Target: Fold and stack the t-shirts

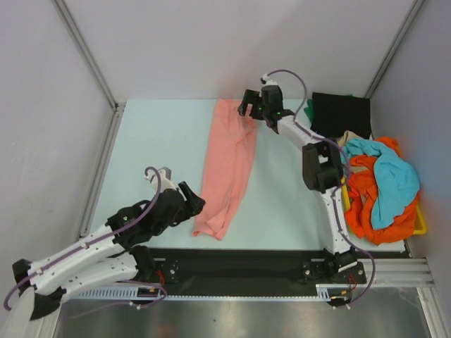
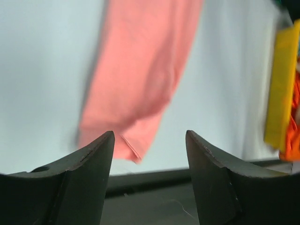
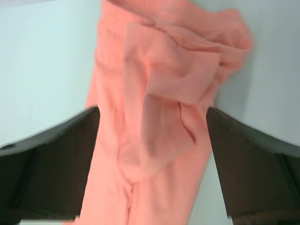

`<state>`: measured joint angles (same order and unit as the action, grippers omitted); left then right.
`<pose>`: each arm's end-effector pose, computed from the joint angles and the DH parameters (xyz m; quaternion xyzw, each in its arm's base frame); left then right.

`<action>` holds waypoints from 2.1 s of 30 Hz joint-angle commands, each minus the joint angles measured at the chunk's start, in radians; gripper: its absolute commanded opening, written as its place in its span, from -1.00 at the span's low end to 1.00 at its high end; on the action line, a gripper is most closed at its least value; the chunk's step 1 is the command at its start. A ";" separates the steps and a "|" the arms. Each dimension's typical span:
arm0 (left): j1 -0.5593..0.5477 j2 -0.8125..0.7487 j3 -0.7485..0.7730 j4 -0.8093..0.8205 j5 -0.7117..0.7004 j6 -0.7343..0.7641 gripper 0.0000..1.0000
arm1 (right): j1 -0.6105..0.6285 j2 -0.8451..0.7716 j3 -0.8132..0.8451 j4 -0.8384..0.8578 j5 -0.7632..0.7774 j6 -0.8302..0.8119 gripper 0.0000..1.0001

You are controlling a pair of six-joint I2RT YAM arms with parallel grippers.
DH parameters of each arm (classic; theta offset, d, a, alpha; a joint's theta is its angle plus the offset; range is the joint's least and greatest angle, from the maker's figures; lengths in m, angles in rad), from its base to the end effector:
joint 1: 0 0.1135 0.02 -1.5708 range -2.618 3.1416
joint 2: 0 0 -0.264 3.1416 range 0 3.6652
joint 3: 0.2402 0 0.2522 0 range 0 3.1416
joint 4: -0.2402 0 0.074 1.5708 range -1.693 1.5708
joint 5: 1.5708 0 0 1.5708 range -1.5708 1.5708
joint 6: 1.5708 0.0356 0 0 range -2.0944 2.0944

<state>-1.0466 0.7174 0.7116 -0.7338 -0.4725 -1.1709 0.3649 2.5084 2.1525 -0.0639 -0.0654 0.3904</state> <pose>0.0863 -0.1170 0.2744 -0.1496 0.8819 -0.2559 0.3667 0.5441 0.2103 0.1960 -0.0071 0.8386 0.2261 0.4955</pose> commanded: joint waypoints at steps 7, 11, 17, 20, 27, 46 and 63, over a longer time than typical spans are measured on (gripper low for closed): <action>0.411 0.040 -0.152 0.266 0.301 0.392 0.32 | -0.018 -0.732 -0.779 -0.043 -0.036 0.220 0.76; 0.470 0.135 -0.193 0.387 0.389 0.425 0.29 | 0.060 -0.914 -1.110 -0.024 -0.102 0.329 0.44; 0.540 0.178 -0.228 0.470 0.491 0.459 0.25 | 0.232 -1.071 -1.471 0.136 -0.171 0.485 0.03; 0.548 0.197 -0.242 0.491 0.506 0.464 0.23 | 0.315 -1.050 -1.534 0.229 -0.149 0.539 -0.06; 0.550 0.174 -0.326 0.527 0.535 0.445 0.18 | 0.408 -0.898 -1.531 0.349 -0.149 0.577 -0.15; 0.548 0.179 -0.427 0.615 0.672 0.461 -0.43 | 0.444 -0.925 -1.151 -0.281 0.056 0.302 -1.00; 0.545 0.133 -0.489 0.600 0.695 0.432 -0.28 | 0.443 -1.077 -1.552 -0.013 -0.078 0.422 0.64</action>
<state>-0.5034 0.8829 0.2474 -0.1310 0.1982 -0.7341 0.8040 1.4105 0.6758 -0.1867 -0.0509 0.7593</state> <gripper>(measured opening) 0.357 0.840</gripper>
